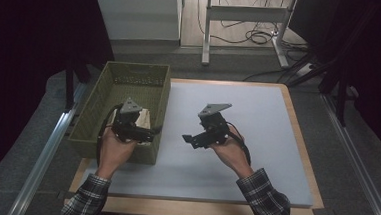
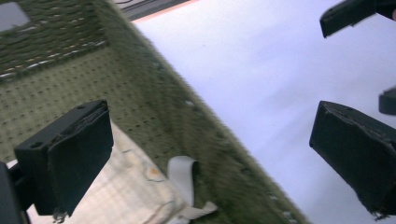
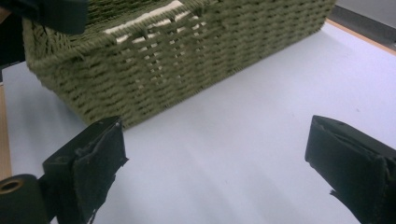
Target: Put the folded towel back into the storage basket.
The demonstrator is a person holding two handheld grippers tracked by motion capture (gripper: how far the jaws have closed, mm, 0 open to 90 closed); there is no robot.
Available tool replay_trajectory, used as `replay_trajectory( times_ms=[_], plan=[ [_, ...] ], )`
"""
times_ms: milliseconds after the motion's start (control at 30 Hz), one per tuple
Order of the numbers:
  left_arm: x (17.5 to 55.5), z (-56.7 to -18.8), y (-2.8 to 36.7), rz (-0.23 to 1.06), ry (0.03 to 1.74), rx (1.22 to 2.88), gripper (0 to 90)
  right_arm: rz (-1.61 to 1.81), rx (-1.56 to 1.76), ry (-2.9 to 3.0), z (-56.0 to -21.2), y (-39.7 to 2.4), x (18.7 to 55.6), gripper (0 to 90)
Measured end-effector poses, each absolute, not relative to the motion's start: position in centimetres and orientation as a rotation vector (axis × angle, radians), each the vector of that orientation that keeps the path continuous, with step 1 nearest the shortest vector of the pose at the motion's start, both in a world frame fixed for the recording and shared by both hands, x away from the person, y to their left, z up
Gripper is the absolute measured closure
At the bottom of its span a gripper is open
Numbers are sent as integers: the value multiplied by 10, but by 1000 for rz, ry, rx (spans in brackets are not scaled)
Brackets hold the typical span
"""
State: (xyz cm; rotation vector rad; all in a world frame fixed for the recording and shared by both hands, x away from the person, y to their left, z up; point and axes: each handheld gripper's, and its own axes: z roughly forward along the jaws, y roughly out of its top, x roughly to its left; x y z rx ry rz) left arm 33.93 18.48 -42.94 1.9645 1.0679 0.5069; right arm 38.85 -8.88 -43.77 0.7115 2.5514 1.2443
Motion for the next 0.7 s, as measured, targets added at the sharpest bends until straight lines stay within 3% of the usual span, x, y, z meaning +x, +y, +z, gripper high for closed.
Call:
replay_trajectory(
  times_ms=[700],
  plan=[
    [331, -447, 115, 445, 908, 1994, 0, 1224, 771, 2498, -442, -164, 368, 28]
  ],
)
